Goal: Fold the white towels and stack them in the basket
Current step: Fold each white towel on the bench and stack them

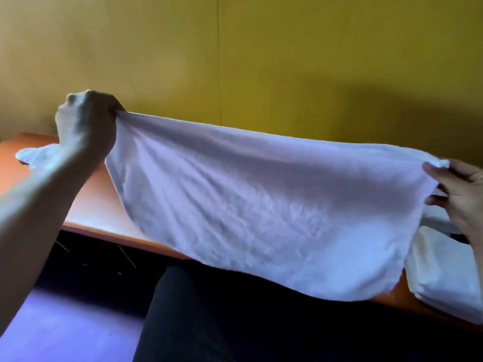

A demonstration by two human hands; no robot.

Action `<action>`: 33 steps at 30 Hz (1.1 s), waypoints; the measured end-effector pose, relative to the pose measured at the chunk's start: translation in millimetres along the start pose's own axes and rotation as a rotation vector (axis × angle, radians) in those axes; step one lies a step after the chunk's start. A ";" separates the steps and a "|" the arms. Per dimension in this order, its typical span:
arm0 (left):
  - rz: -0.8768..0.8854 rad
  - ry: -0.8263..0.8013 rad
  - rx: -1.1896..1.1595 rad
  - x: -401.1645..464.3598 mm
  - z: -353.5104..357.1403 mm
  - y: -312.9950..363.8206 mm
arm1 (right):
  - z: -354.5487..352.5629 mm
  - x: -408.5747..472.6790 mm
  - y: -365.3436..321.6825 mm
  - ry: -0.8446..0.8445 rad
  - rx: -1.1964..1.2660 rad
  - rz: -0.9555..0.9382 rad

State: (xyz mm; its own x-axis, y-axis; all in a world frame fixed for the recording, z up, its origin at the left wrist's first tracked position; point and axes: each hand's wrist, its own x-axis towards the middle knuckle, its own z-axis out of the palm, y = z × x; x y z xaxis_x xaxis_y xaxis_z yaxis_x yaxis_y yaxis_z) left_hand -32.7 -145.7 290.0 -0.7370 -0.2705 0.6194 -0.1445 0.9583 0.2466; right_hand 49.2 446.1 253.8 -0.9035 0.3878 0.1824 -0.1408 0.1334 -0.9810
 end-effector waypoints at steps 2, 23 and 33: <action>-0.081 -0.039 0.025 3.1 21.4 10.8 | 11.3 23.5 22.3 0.075 -0.008 0.098; 0.075 -0.443 0.068 7.5 394.4 26.4 | 104.9 211.5 300.3 0.318 -0.360 0.395; 0.118 -0.569 -0.002 -8.4 436.7 11.9 | 106.4 225.6 330.6 0.250 -0.496 0.432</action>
State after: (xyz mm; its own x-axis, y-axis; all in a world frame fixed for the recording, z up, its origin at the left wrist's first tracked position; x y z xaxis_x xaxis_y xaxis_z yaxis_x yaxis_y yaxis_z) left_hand -316.6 -91.7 -37.7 -0.9870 -0.0690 0.1453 -0.0387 0.9786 0.2019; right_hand -244.2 480.7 -36.4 -0.7086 0.6897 -0.1490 0.4646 0.2971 -0.8342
